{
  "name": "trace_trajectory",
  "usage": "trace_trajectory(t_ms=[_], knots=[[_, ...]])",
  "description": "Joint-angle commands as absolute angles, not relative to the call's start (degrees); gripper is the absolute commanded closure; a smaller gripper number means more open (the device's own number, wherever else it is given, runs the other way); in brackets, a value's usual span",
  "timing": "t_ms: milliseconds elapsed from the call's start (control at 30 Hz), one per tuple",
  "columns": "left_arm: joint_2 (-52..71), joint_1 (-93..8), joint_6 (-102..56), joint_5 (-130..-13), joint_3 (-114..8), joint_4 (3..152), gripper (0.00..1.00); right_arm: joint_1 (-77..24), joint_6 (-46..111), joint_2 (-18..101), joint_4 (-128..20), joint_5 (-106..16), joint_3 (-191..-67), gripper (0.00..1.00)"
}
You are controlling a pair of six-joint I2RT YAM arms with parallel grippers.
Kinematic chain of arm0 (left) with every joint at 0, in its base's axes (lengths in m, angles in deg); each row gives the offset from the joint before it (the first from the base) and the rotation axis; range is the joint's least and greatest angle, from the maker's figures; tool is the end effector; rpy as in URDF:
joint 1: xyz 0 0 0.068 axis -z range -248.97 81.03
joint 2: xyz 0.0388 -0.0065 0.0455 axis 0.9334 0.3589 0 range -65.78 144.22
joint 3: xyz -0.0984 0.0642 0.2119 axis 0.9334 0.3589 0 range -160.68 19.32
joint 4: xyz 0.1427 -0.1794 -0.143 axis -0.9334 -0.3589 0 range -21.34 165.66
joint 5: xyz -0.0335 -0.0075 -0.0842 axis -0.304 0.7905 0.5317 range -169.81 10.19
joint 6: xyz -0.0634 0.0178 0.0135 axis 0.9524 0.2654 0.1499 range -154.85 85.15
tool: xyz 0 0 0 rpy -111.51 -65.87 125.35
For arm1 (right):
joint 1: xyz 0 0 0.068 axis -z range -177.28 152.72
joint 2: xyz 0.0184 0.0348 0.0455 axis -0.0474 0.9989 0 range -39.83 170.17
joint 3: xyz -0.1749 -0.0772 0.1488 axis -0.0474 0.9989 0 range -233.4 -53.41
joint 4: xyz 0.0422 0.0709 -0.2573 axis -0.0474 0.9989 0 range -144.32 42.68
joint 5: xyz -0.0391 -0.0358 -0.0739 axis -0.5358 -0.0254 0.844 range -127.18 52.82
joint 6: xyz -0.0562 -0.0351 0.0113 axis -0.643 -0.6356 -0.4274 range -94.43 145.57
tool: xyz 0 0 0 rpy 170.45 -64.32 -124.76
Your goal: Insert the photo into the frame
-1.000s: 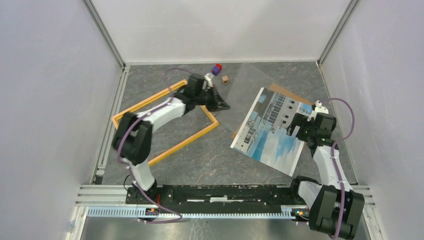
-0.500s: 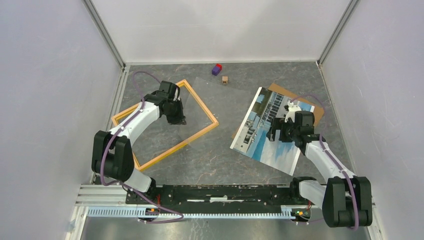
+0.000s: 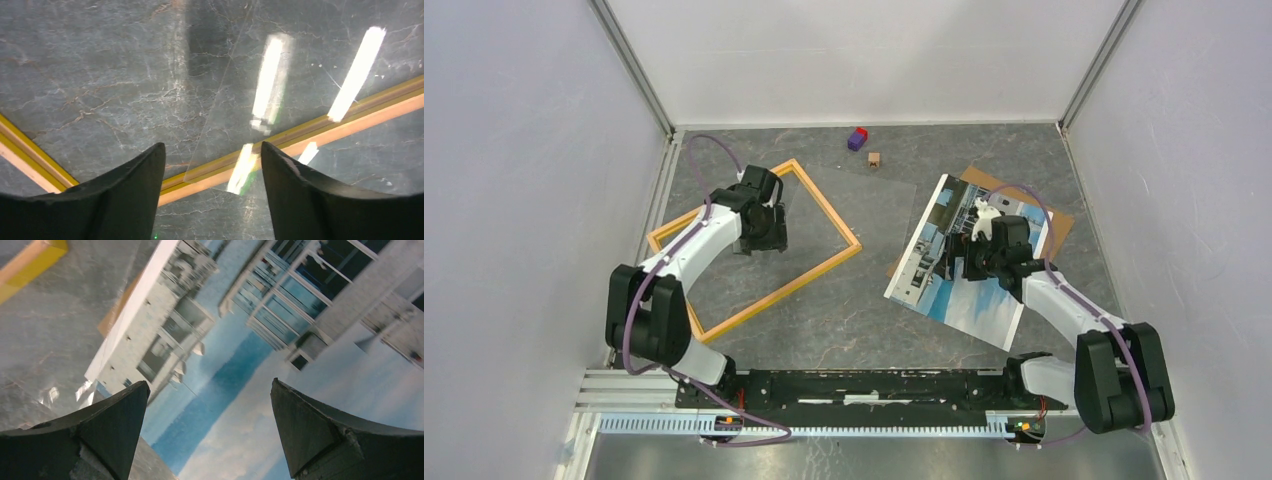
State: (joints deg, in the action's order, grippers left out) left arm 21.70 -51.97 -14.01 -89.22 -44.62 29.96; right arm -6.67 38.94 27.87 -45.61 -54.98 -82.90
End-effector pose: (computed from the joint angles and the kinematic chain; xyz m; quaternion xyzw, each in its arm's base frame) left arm 0.3008 -0.0829 0.1804 -0.0476 0.9793 0.0182 0.1960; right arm 0.2482 0.0576 0.1269 -0.0248 0.9204 0.2126 0.3272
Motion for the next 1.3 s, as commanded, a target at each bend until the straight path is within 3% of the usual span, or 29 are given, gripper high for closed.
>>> trace_trajectory(t_ms=[0, 100, 300, 400, 533, 667, 833, 1100, 1267], knots=[[15.68, -52.27, -16.39, -93.33, -48.29, 29.2, 0.18, -7.94, 42.05, 30.7, -52.09, -58.23, -86.63, 0.02], [13.08, -52.18, -16.28, -91.09, -49.91, 29.4, 0.11, -8.26, 43.55, 33.23, -53.9, -60.27, -87.55, 0.02], [12.38, -49.97, -16.05, -75.81, -54.62, 32.44, 0.01, -11.69, 50.08, 40.14, -62.33, -64.21, -88.11, 0.02], [14.29, -45.31, -16.04, -73.08, -58.62, 33.17, 0.0, -15.4, 54.07, 41.39, -66.8, -64.64, -87.16, 0.02], [17.53, -37.64, -16.66, -73.62, -65.82, 31.42, 0.0, -20.07, 57.37, 41.63, -69.22, -62.41, -86.2, 0.12], [15.93, -34.57, -16.65, -69.71, -66.5, 33.78, 0.0, -24.08, 59.12, 40.4, -70.52, -57.01, -83.2, 0.12], [8.76, -34.54, -18.8, -76.26, -58.41, 38.93, 0.0, -26.61, 62.95, 41.02, -74.8, -55.55, -79.35, 0.13], [-5.88, -34.72, -20.24, -84.18, -48.12, 48.47, 0.0, -36.87, 63.19, 44.51, -73.77, -51.02, -84.8, 0.24], [-18.24, -35.21, -20.02, -92.05, -39.99, 57.44, 0.0, -45.48, 64.62, 45.16, -74.64, -46.22, -89.05, 0.2]])
